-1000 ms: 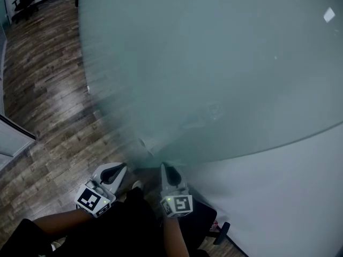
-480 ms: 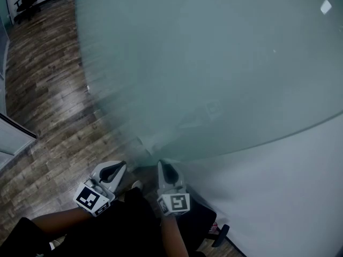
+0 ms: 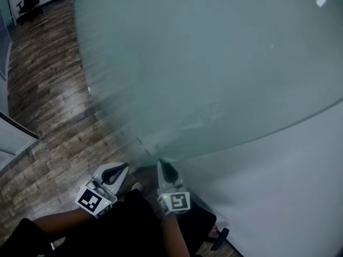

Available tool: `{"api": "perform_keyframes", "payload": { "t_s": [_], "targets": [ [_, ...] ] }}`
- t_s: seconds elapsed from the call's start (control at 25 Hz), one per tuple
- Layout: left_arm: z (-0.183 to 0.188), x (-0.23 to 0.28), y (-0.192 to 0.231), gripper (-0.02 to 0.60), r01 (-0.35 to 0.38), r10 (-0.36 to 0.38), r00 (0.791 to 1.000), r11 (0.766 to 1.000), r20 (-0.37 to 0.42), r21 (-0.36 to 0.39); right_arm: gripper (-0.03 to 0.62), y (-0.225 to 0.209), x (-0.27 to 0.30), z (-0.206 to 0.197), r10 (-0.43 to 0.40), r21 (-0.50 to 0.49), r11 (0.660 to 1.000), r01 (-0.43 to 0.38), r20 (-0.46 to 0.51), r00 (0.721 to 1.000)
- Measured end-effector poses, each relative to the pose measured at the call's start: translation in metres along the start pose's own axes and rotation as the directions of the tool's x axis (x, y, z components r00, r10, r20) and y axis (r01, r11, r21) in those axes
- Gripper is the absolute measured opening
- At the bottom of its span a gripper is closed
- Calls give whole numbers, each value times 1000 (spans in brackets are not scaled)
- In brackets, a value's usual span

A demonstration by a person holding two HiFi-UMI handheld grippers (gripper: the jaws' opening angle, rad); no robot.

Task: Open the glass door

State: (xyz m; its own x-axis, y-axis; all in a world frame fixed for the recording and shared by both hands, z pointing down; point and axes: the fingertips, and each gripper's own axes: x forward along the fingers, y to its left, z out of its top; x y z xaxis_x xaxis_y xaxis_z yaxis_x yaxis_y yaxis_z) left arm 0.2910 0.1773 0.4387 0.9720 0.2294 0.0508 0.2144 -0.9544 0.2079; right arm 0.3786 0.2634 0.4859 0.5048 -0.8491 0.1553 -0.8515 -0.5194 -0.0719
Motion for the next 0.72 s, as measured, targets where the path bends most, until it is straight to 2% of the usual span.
{"api": "perform_keyframes", "payload": {
  "t_s": [0.72],
  "targets": [
    [-11,1,-6,-2,-28,29,999,999,31,-20,66,-8,-4,1,27,-28,999,-27,19,999]
  ]
}}
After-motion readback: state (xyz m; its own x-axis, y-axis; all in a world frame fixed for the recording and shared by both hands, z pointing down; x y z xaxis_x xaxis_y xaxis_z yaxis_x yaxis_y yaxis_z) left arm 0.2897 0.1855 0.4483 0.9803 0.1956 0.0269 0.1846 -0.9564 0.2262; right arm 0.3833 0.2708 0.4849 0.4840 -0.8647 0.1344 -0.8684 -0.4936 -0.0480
